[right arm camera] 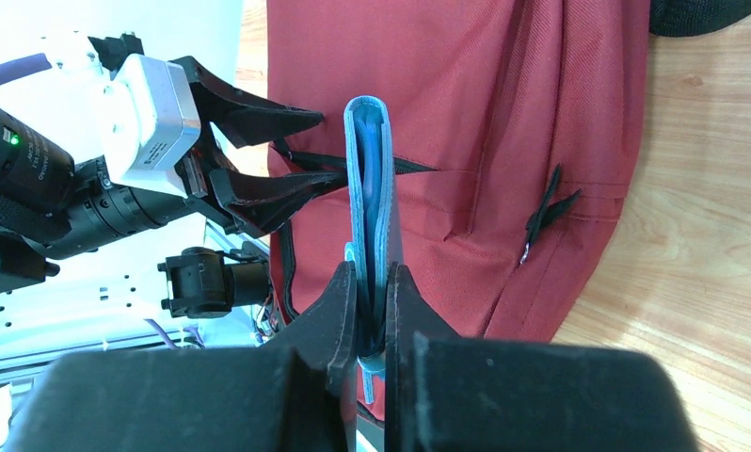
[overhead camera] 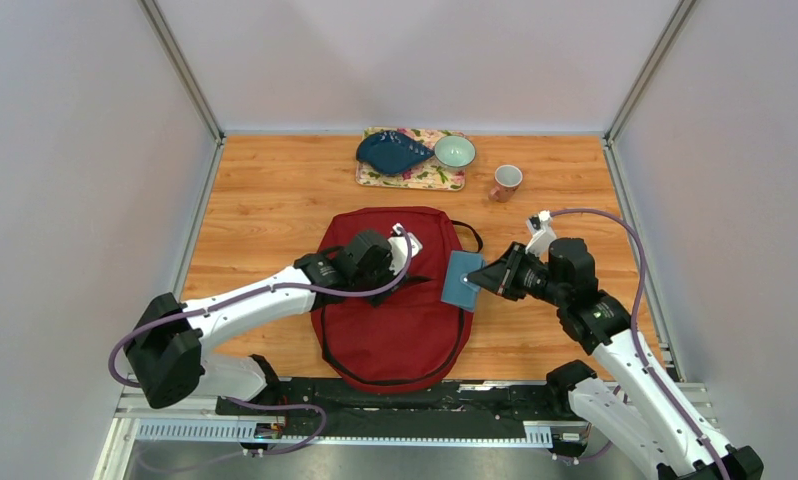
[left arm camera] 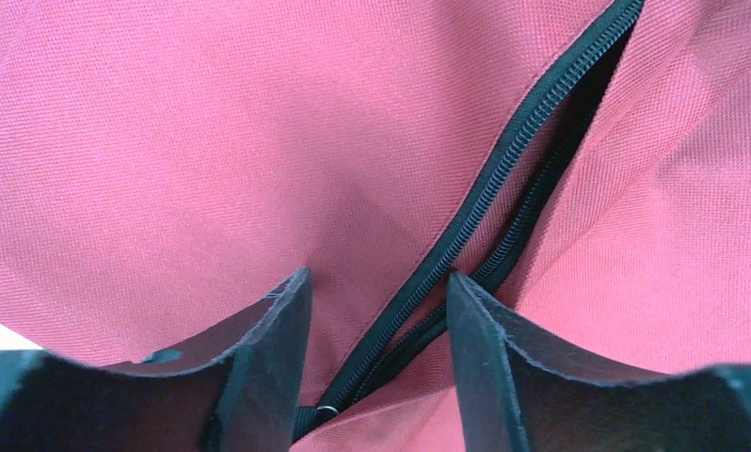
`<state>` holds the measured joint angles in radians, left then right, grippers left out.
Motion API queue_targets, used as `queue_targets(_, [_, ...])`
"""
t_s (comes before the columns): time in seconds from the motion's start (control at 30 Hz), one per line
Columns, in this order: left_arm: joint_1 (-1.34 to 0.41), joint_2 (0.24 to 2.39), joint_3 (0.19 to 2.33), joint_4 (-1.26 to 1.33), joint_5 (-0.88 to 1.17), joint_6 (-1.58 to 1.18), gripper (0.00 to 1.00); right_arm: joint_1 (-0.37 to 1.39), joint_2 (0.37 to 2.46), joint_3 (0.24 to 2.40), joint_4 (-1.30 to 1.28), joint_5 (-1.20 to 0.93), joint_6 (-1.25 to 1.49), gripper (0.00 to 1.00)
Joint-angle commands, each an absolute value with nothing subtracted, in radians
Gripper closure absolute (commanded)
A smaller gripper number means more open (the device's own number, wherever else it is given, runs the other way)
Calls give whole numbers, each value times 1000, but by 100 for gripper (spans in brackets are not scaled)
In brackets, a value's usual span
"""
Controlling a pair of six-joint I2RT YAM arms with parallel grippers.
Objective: Pack the student bag
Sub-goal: Place the personal item in the student bag.
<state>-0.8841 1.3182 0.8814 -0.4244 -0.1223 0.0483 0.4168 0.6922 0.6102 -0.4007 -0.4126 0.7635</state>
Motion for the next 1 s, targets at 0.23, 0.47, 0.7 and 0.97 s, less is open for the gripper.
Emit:
queue_targets(0.23, [-884,1282,839,-302,-209,12,73,420,683,609,-350,-420,776,100])
queue_targets(0.47, [-884,1267,842,-301,-227,-18,95,419,683,598,-321,-443,813,100])
queue_targets(0.7, [-884,1241,876,-311,-232,-67,100,422,724,506,-120,-589,1004,100])
queue_targets(0.97, [-885,1220,933,-339,-230,-155,100,534,839,466,106,-575,1144,100])
